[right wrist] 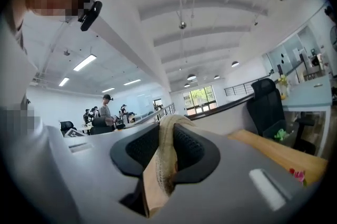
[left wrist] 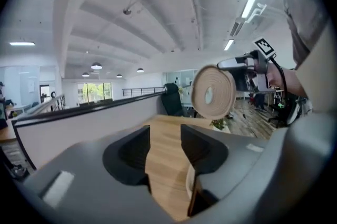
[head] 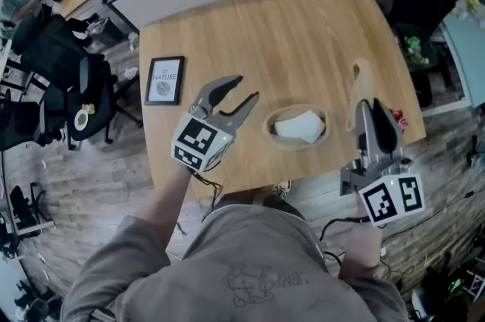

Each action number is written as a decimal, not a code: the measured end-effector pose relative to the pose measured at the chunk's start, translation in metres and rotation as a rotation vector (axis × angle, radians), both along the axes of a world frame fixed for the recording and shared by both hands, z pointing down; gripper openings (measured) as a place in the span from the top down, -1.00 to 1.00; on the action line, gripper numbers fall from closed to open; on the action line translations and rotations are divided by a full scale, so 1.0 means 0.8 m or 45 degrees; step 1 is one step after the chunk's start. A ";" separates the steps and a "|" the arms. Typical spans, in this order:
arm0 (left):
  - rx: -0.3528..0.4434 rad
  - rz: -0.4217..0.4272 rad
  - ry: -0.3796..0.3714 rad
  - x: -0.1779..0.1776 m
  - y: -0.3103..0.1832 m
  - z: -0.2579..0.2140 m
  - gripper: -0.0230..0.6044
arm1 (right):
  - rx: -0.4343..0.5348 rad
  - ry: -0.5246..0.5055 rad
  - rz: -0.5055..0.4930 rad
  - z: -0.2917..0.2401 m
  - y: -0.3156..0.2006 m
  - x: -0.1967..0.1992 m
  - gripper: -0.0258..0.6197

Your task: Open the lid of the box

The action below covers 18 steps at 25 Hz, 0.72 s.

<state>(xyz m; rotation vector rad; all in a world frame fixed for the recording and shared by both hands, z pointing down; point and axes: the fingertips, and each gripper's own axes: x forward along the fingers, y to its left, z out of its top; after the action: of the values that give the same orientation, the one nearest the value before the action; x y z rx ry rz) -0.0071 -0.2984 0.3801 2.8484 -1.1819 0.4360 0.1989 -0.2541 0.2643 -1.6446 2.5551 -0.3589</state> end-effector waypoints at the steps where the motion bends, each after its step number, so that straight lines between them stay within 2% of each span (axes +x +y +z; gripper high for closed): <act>1: 0.051 -0.009 0.016 0.000 0.000 -0.026 0.35 | 0.042 0.015 -0.001 -0.017 0.004 -0.001 0.63; 2: 0.102 -0.019 0.032 0.000 0.002 -0.051 0.36 | 0.083 0.029 -0.001 -0.033 0.008 -0.001 0.63; 5: 0.215 -0.054 0.108 -0.002 0.016 -0.120 0.57 | 0.190 0.062 0.002 -0.075 0.025 -0.003 0.63; 9: 0.284 -0.079 0.178 -0.010 0.043 -0.179 0.57 | 0.296 0.093 -0.011 -0.114 0.048 -0.010 0.63; 10: 0.308 -0.084 0.177 -0.012 0.049 -0.189 0.58 | 0.314 0.103 -0.017 -0.122 0.054 -0.012 0.63; 13: 0.372 -0.112 0.156 -0.020 0.066 -0.208 0.78 | 0.369 0.155 -0.037 -0.137 0.071 -0.018 0.63; 18: 0.406 -0.108 0.149 -0.022 0.090 -0.211 0.83 | 0.413 0.223 -0.036 -0.142 0.089 -0.026 0.63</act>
<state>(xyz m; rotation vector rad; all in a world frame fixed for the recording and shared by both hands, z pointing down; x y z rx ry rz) -0.0248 -0.2267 0.2116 3.0130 -1.4607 0.0798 0.1778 -0.1827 0.1506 -1.5802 2.5856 0.1990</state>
